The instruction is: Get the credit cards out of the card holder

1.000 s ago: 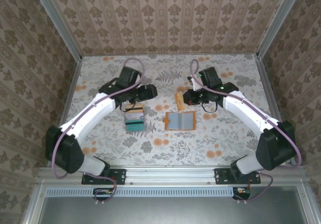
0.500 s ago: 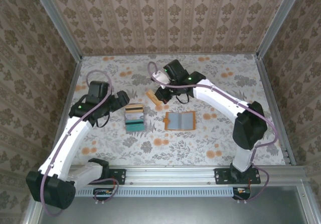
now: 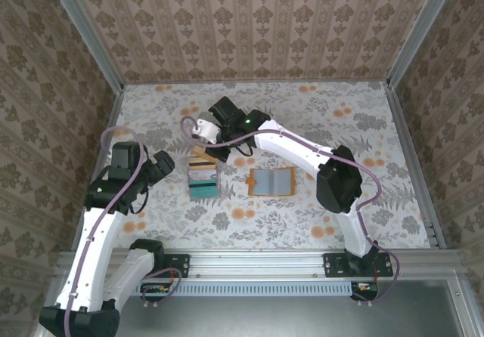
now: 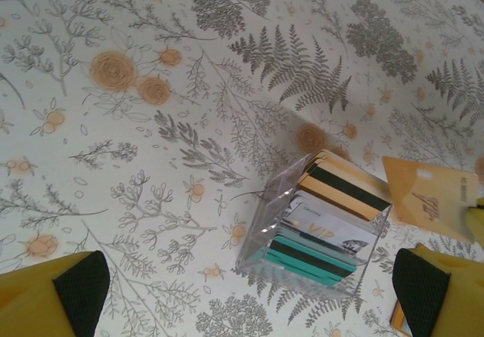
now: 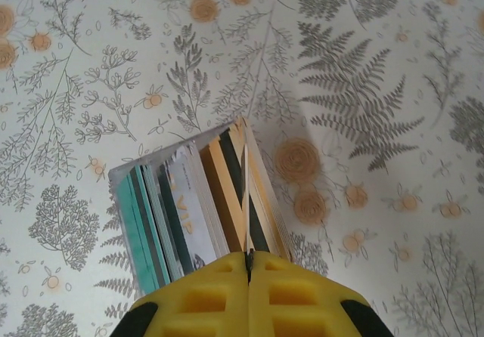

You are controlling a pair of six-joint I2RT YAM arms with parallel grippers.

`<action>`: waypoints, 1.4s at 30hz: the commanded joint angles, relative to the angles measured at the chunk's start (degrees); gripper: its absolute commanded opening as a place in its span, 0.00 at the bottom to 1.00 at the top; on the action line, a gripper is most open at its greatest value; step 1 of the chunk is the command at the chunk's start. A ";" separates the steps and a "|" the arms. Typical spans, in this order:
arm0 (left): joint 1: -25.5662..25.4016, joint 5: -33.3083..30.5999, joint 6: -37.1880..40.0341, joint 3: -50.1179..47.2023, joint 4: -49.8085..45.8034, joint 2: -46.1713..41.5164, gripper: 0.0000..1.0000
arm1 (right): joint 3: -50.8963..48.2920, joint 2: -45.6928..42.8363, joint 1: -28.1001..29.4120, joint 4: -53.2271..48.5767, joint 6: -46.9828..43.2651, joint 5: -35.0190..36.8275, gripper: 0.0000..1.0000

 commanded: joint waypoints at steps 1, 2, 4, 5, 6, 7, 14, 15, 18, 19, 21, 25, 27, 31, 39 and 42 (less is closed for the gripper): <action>0.73 -0.91 -0.92 -1.02 -3.82 -1.67 1.00 | 3.55 2.66 0.54 -2.36 -3.47 0.93 0.00; 0.78 -1.01 -1.00 -1.06 -4.30 -2.02 1.00 | 3.85 3.07 0.69 -2.38 -3.56 1.24 0.00; 0.96 -0.97 -0.95 -1.31 -4.76 -2.74 1.00 | 3.99 3.73 0.75 -2.60 -3.58 1.27 0.00; 1.05 -1.00 -0.96 -1.47 -5.03 -3.01 1.00 | 3.93 3.88 0.75 -2.73 -3.61 1.05 0.00; 1.22 -0.95 -0.91 -1.54 -5.26 -3.23 1.00 | 3.75 4.01 0.84 -2.90 -3.75 1.09 0.00; 1.32 -1.00 -0.86 -1.72 -5.41 -3.41 1.00 | 3.36 4.06 0.91 -2.72 -3.76 1.29 0.00; 2.08 -0.34 -0.76 -2.32 -5.31 -3.69 1.00 | 0.46 3.99 0.89 -2.07 -4.94 2.75 0.00; 2.17 -0.23 -0.84 -2.36 -5.12 -3.69 1.00 | 0.31 4.17 0.91 -2.04 -5.14 2.93 0.00; 2.28 0.10 -0.86 -2.56 -4.82 -3.69 1.00 | 0.37 4.85 0.84 -1.70 -5.15 3.25 0.00; 2.32 0.15 -0.90 -2.54 -4.82 -3.69 1.00 | 0.36 5.00 0.89 -1.61 -5.09 3.16 0.00; 2.32 0.15 -0.86 -2.54 -4.99 -3.69 1.00 | 0.46 5.28 0.85 -1.34 -4.86 2.74 0.00; 2.37 0.44 -0.76 -2.55 -5.09 -3.77 1.00 | 0.91 5.86 0.99 -1.16 -4.24 2.13 0.00; 2.42 0.58 -0.62 -2.54 -5.09 -3.82 1.00 | 1.08 6.06 1.04 -1.22 -4.04 2.02 0.03; 2.39 0.91 -0.39 -2.71 -4.75 -3.78 1.00 | 1.38 5.96 1.06 -0.64 -2.73 2.37 0.27; 2.42 3.99 0.71 -3.18 -2.02 -3.10 1.00 | 0.74 3.76 0.99 1.04 0.74 4.75 0.32; 2.37 6.15 0.99 -3.46 0.35 -2.20 0.99 | -2.43 0.85 0.66 3.72 3.23 6.60 0.34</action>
